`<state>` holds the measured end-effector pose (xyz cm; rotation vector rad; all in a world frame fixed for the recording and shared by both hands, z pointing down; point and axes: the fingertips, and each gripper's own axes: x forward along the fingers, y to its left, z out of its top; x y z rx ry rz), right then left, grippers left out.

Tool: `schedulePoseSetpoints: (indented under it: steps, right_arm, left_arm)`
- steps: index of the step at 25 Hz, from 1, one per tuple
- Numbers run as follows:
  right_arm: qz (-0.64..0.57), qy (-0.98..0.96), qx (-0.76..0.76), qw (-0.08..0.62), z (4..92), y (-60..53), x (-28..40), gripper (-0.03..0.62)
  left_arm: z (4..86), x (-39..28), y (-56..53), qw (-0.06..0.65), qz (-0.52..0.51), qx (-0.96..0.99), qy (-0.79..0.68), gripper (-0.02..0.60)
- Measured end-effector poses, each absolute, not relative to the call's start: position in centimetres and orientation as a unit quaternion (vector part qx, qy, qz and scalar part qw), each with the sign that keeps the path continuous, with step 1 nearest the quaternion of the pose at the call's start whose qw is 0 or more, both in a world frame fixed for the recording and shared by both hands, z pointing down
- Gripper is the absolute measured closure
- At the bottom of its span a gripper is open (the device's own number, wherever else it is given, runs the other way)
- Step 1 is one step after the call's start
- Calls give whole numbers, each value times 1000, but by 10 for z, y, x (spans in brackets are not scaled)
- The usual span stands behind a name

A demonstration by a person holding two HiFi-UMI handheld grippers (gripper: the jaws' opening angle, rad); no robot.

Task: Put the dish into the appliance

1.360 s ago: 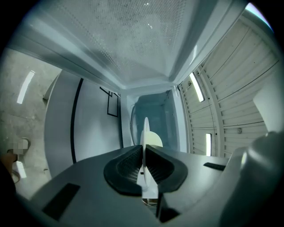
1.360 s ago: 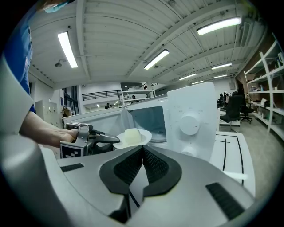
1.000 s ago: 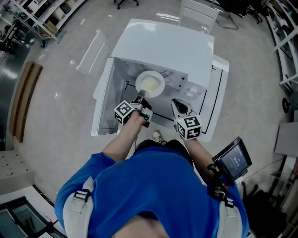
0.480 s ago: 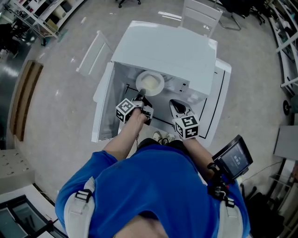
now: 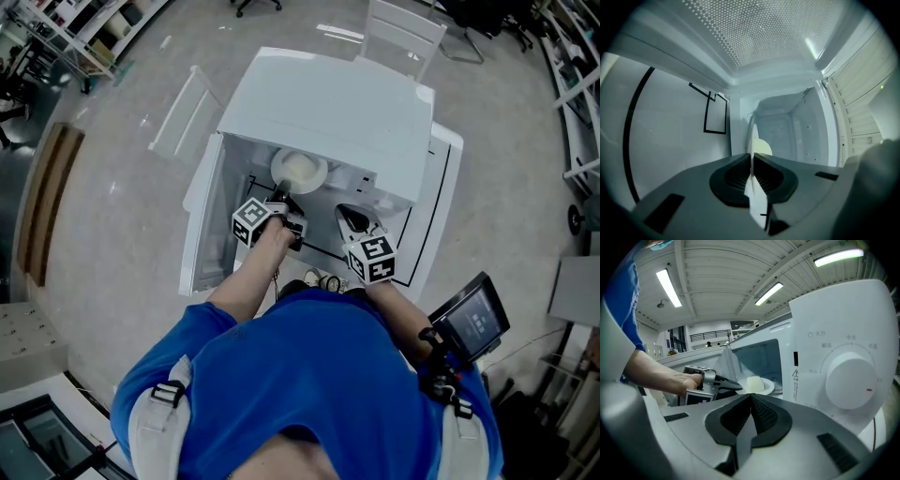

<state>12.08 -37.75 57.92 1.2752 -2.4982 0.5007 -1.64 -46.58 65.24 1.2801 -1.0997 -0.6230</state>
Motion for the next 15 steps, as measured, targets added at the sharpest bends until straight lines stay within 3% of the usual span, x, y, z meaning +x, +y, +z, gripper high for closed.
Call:
schedulePoseSetpoints:
  steps: [15]
  right_arm:
    - [173, -874, 429, 152, 578, -373, 109, 592]
  left_arm:
    - [656, -20, -479, 616, -264, 556, -491, 565]
